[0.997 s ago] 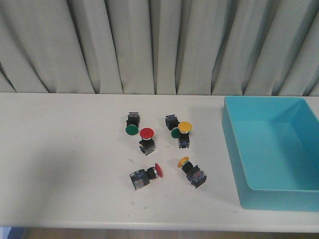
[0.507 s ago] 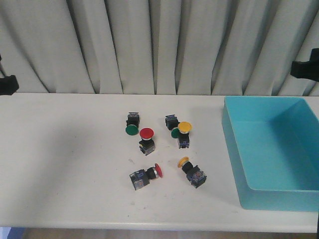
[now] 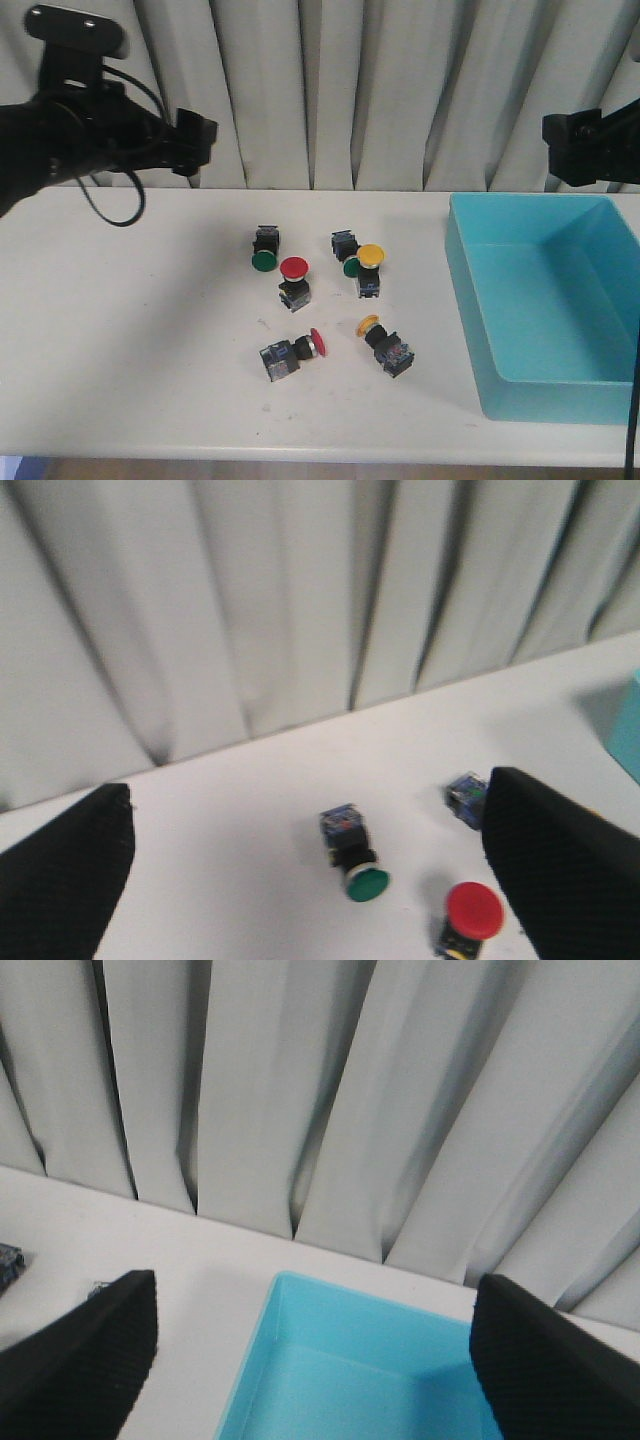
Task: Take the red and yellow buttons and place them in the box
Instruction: 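Reach the left gripper down to the red button beside the green button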
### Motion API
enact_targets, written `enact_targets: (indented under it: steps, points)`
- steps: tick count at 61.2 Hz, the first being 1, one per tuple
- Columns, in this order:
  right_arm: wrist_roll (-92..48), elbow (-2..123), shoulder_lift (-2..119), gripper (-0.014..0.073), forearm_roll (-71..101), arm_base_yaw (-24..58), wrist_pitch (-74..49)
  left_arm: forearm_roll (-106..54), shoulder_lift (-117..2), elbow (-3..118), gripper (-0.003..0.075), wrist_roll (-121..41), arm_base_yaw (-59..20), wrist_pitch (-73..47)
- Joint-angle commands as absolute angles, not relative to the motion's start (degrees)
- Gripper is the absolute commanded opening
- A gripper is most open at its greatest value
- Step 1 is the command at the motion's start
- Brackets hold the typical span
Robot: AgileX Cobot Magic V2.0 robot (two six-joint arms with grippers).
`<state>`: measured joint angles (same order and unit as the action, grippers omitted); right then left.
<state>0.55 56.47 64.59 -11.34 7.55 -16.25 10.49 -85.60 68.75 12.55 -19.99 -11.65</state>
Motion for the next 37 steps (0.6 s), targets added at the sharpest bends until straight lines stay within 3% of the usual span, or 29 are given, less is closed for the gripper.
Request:
enact_targets:
  steps: [1, 14, 37]
  points:
    - [0.0, 58.3, 63.8, 0.0591, -11.6, 7.6, -14.6, 10.2, -88.3, 74.0, 0.0673, 13.1, -22.9, -9.9]
    - [0.0, 58.3, 63.8, 0.0582, -11.6, 7.6, -16.9, 10.2, -99.4, 82.8, 0.0624, 13.1, -27.4, -15.9]
    - [0.6, 56.4, 63.8, 0.0582, -11.0, 7.6, -14.5, 4.4, -115.2, 94.2, 0.0603, 13.0, -29.7, -25.8]
